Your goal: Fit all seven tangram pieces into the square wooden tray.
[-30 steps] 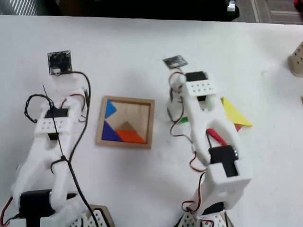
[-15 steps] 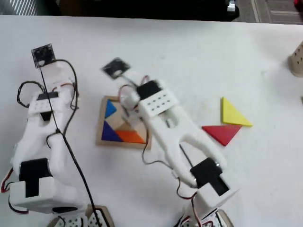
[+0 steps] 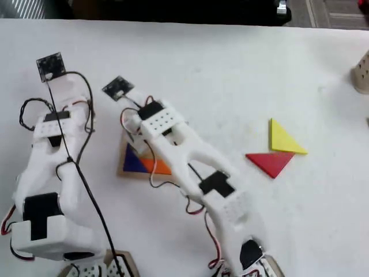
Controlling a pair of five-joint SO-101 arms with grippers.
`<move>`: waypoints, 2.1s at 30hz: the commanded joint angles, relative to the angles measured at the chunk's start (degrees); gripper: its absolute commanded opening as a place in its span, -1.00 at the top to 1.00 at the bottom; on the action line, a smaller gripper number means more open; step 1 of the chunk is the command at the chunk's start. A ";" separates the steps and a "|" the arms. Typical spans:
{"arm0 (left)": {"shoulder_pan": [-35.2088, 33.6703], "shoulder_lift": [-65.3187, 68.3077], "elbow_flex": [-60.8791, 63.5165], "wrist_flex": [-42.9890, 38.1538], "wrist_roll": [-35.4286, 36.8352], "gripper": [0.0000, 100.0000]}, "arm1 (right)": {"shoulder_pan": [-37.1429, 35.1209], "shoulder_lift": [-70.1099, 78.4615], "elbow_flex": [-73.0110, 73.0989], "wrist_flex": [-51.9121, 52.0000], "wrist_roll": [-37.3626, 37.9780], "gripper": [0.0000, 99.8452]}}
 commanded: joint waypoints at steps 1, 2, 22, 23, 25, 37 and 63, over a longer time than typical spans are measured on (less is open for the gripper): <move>-0.48 -0.22 -3.52 -0.09 0.53 0.95 | -0.40 1.10 -5.01 -0.31 -0.18 0.65; -0.40 -0.22 -3.52 -0.09 0.53 0.95 | -0.40 1.36 -5.71 0.75 -0.18 0.61; -0.22 -0.13 -3.69 -0.18 0.44 0.95 | 6.46 -20.97 -8.53 33.63 3.87 0.66; 0.22 -0.22 -3.60 -0.18 0.44 0.95 | 7.78 -22.29 -5.01 32.40 3.87 0.71; 1.27 -0.22 -3.25 -0.18 0.35 0.95 | 11.30 -25.45 3.34 27.74 3.34 0.80; 1.63 -0.31 -3.08 0.35 0.35 0.96 | 18.95 -55.25 44.31 11.56 1.58 0.96; 28.62 -3.47 3.16 -0.88 0.97 0.96 | 37.76 -75.74 77.98 -5.58 12.57 0.96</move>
